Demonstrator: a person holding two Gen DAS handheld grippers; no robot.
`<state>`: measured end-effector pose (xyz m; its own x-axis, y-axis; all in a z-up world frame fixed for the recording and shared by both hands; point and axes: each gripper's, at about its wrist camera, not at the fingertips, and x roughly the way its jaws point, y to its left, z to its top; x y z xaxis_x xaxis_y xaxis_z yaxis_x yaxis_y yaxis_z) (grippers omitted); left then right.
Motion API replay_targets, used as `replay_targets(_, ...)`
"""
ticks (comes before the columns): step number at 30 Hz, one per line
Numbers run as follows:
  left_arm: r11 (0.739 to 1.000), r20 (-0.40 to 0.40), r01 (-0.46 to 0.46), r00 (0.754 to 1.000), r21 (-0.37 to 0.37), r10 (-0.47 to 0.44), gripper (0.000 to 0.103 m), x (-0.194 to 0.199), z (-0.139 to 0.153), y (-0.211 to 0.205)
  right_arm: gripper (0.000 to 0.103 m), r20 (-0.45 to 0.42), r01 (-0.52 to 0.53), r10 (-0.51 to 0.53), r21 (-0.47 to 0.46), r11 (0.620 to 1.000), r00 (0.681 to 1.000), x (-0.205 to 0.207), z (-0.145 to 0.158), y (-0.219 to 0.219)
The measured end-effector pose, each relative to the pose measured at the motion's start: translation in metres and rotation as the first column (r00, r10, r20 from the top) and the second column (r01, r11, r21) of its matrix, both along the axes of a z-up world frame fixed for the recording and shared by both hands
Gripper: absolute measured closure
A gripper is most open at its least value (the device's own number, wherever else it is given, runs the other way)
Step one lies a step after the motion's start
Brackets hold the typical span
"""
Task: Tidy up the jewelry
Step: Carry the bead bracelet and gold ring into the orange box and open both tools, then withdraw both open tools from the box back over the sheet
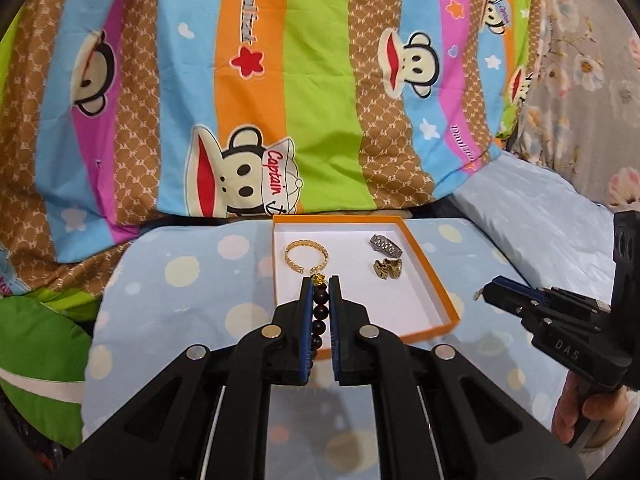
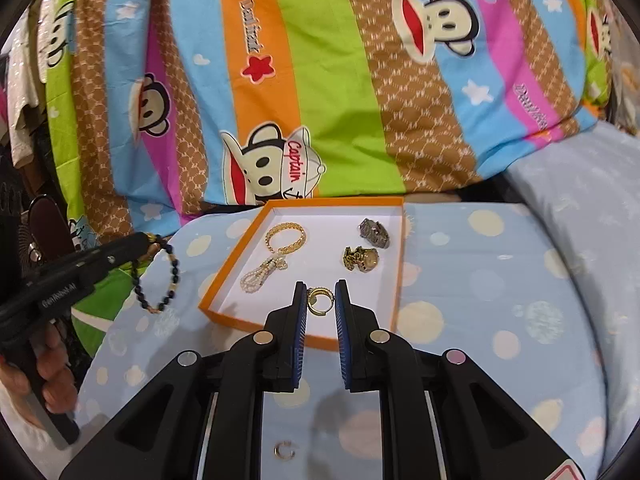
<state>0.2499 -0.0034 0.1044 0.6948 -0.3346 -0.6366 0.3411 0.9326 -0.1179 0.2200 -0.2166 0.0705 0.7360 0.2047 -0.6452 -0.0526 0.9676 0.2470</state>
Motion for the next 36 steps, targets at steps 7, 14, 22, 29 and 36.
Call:
replay_targets(7, 1.0, -0.106, -0.004, 0.994, 0.028, 0.007, 0.096, 0.049, -0.052, -0.032, 0.09, -0.103, 0.006, -0.003, 0.032, 0.999, 0.995, 0.053, -0.041, -0.003)
replay_targets(14, 0.999, -0.166, 0.02, 0.986, 0.041, -0.013, 0.096, 0.066, -0.083, -0.053, 0.09, -0.165, -0.004, 0.007, 0.021, 1.0, 0.986, 0.075, -0.069, -0.003)
replay_targets(22, 1.0, -0.189, 0.01, 0.982, 0.0, -0.009, 0.079, 0.073, -0.092, -0.055, 0.085, -0.151, -0.008, 0.013, 0.035, 0.999, 0.989, 0.079, -0.071, -0.007)
replay_targets(29, 0.996, -0.157, -0.033, 0.987, -0.084, 0.02, 0.063, 0.068, -0.07, -0.035, 0.082, -0.089, 0.005, 0.001, 0.069, 0.998, 0.996, 0.067, -0.047, -0.015)
replay_targets(36, 0.995, -0.062, -0.039, 0.998, -0.097, 0.034, 0.054, 0.028, -0.026, -0.002, 0.071, 0.04, 0.01, -0.012, 0.048, 0.999, 0.999, 0.009, 0.008, -0.026)
